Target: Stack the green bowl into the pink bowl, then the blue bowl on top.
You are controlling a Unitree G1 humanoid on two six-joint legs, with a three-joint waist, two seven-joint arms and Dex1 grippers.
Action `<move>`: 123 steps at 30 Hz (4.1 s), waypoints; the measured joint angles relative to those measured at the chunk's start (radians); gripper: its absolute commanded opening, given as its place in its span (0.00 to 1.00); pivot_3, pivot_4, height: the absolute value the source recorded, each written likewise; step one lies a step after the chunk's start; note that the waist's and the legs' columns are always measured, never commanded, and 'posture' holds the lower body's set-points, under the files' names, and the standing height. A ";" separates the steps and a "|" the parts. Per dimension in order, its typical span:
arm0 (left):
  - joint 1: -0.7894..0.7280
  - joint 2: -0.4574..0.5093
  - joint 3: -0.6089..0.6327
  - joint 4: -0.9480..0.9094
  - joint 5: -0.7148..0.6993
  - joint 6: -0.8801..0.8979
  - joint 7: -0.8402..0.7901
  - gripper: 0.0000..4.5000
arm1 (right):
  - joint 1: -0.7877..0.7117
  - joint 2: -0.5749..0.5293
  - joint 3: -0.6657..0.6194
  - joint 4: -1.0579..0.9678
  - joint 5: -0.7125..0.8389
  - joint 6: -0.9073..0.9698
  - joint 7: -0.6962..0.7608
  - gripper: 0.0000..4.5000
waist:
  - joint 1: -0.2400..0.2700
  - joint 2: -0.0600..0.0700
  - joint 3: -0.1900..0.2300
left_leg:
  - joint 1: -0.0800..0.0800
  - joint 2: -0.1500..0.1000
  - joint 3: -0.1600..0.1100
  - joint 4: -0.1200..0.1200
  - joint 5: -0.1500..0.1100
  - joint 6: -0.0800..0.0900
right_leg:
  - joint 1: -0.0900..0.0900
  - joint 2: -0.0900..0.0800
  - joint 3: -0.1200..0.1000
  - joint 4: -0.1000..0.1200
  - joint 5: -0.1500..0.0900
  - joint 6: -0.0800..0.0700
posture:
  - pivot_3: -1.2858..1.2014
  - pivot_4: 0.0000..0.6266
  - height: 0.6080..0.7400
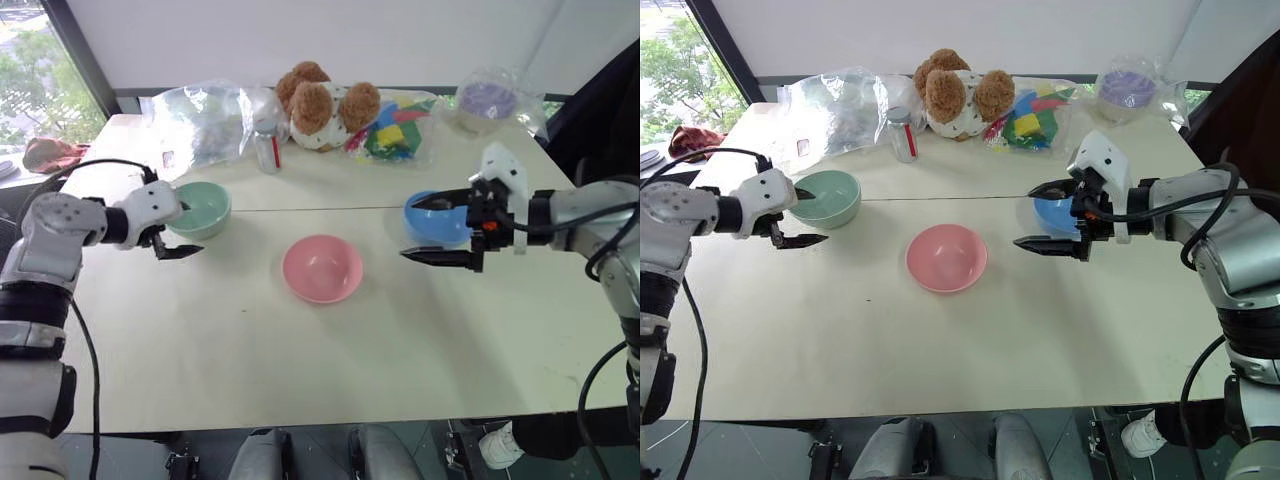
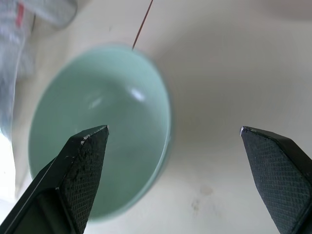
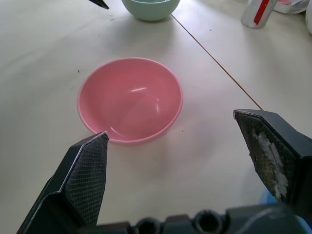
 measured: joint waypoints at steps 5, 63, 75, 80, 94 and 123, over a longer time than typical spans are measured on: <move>-0.119 -0.093 -0.024 0.253 0.068 -0.074 0.095 0.94 | -0.002 0.002 0.000 -0.001 -0.004 -0.003 0.003 1.00 | 0.001 -0.001 0.000 | 0.000 -0.001 0.001 0.000 0.000 0.000 | 0.000 0.000 0.000 0.000 0.000 0.000 | 0.52 0.24 1.00; -0.321 -0.188 -0.277 -0.387 -0.339 0.185 -0.497 0.99 | 0.132 -0.021 -0.069 -0.084 -0.007 0.078 -0.122 1.00 | -0.008 -0.001 0.000 | 0.000 0.000 0.000 0.001 0.000 0.000 | 0.000 0.003 0.004 0.002 0.000 0.001 | 0.52 0.24 1.00; -0.097 -0.045 0.060 -0.528 -0.500 0.588 -0.348 0.99 | -0.149 0.190 0.226 0.533 -0.314 -0.056 -0.195 1.00 | -0.013 0.000 0.000 | 0.000 0.000 0.001 0.001 0.002 -0.003 | -0.002 0.002 0.004 0.004 0.000 0.001 | 0.52 0.24 1.00; 0.061 0.032 0.216 -0.688 -0.581 0.698 -0.268 1.00 | -0.222 0.247 0.272 0.765 -0.399 -0.173 -0.142 0.70 | -0.011 -0.001 0.000 | 0.000 0.000 0.001 0.000 0.002 -0.004 | -0.002 0.000 0.005 0.003 0.000 0.001 | 0.52 0.24 1.00; 0.369 0.074 0.414 -0.877 -0.692 0.815 -0.115 1.00 | -0.300 0.232 0.266 0.615 -0.459 -0.269 0.077 0.00 | -0.011 0.000 0.000 | 0.000 0.001 0.000 0.000 0.001 -0.002 | -0.003 -0.001 0.004 0.006 0.000 0.001 | 0.52 0.24 1.00; 0.572 0.088 0.497 -1.054 -0.842 0.899 0.034 1.00 | -0.238 0.361 0.377 0.159 -0.271 -0.153 0.274 0.99 | -0.009 -0.001 0.000 | 0.001 -0.001 -0.001 0.000 0.001 -0.003 | -0.003 -0.004 0.002 0.007 0.000 0.001 | 0.52 0.24 1.00</move>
